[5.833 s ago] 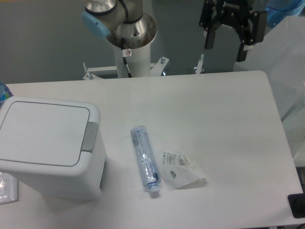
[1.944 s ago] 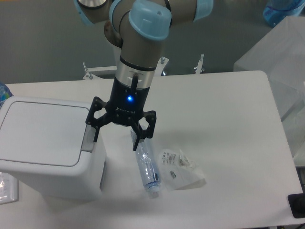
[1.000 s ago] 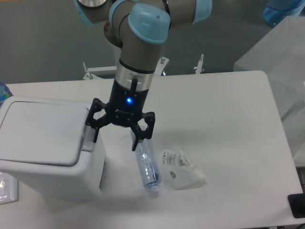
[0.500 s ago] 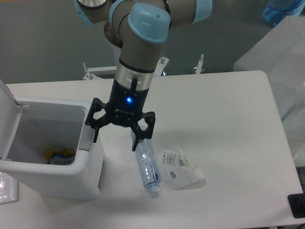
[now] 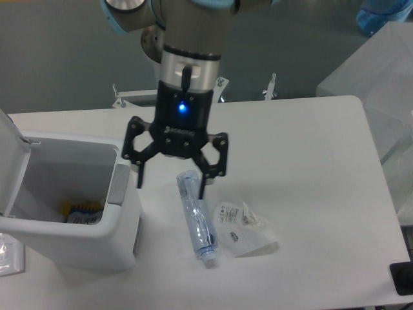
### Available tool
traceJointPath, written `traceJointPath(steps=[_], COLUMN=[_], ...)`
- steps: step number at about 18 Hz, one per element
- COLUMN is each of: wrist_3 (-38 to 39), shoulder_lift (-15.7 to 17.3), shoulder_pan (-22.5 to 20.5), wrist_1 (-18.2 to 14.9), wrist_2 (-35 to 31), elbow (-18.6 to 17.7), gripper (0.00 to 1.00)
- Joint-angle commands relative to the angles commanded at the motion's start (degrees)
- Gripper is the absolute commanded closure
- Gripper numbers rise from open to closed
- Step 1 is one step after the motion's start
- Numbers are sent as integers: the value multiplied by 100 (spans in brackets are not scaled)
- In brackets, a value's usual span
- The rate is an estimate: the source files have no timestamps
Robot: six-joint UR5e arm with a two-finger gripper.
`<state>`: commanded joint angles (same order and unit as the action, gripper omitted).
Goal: Open the trash can
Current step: 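Lift the gripper up away from the opened trash can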
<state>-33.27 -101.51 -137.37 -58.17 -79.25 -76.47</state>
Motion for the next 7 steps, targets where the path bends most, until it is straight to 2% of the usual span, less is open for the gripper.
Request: traceJointPath(steps=[3, 5, 7], wrist_3=[-775, -1249, -1401], shoulder_lift=[9, 9, 9], shoulder_pan=[-88, -184, -220], wrist_1=[-334, -405, -397], wrist_2=[-406, -486, -504], elbow=[-8, -52, -53], gripper=[0, 0, 0])
